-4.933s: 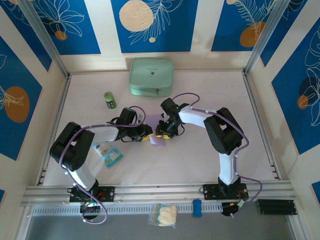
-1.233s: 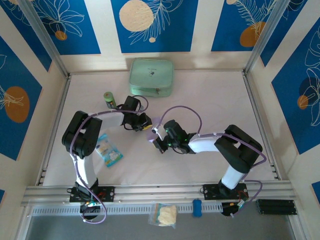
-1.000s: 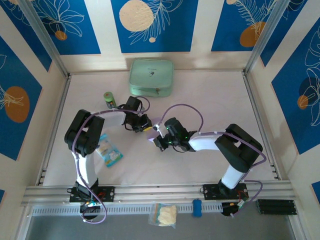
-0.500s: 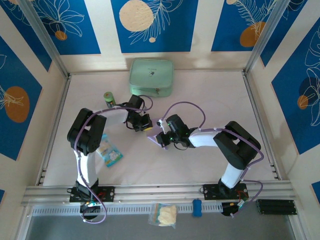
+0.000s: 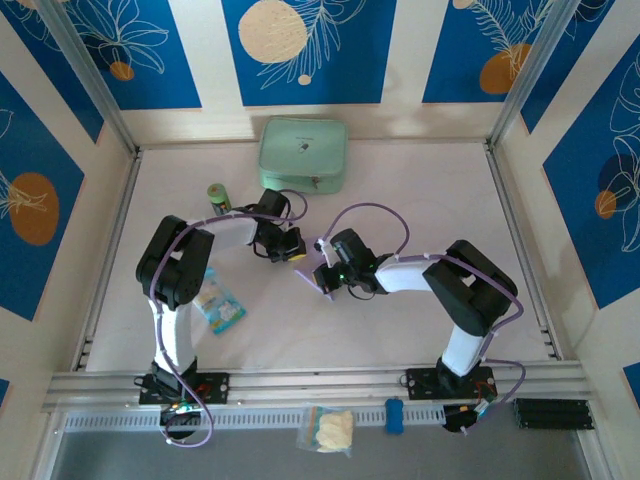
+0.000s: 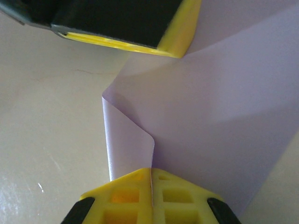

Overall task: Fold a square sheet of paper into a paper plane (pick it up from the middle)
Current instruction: Third fold the triangle at the center of the table.

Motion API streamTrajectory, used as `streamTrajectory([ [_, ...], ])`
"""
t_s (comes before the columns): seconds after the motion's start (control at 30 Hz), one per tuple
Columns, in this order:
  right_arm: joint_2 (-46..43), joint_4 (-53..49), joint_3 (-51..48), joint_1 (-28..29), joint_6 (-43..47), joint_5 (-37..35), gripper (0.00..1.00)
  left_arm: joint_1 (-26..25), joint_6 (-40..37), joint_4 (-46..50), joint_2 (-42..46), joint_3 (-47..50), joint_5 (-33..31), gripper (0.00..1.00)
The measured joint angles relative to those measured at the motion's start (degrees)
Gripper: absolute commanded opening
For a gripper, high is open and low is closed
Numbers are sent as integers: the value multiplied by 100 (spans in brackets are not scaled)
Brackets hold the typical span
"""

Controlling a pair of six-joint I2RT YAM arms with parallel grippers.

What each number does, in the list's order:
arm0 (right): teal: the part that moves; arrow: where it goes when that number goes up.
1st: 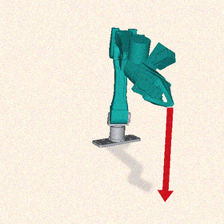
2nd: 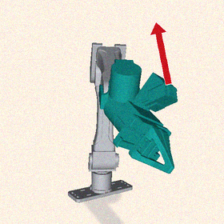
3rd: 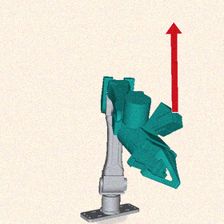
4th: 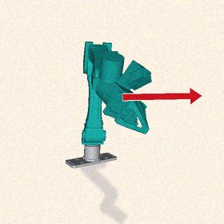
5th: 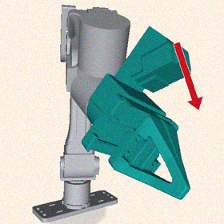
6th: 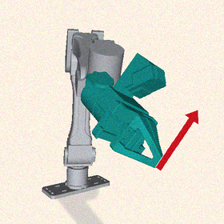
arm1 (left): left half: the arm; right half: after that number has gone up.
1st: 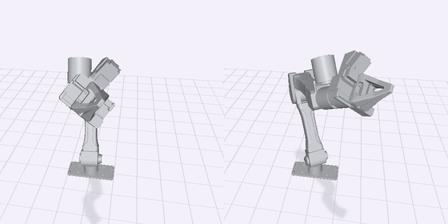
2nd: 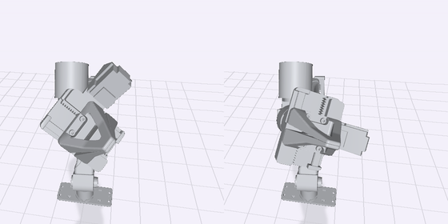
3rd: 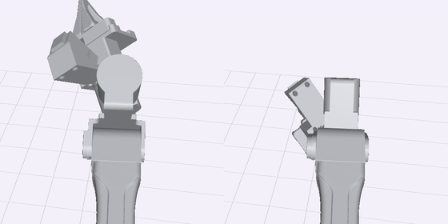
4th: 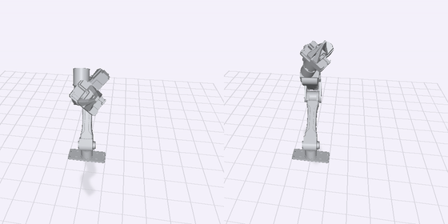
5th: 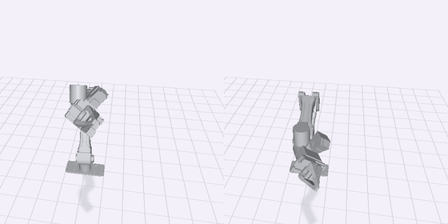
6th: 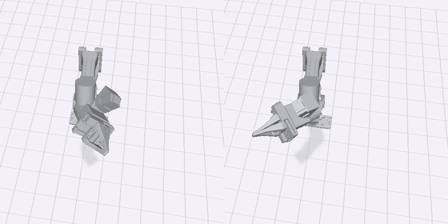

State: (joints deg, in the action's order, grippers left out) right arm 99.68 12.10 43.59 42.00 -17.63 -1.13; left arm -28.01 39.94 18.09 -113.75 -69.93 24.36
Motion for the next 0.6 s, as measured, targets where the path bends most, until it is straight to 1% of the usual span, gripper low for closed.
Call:
streamTrajectory([
  [0.6,70,-186,144,81,2,-275,0,-2,-2,-2,-2,0,2,11],
])
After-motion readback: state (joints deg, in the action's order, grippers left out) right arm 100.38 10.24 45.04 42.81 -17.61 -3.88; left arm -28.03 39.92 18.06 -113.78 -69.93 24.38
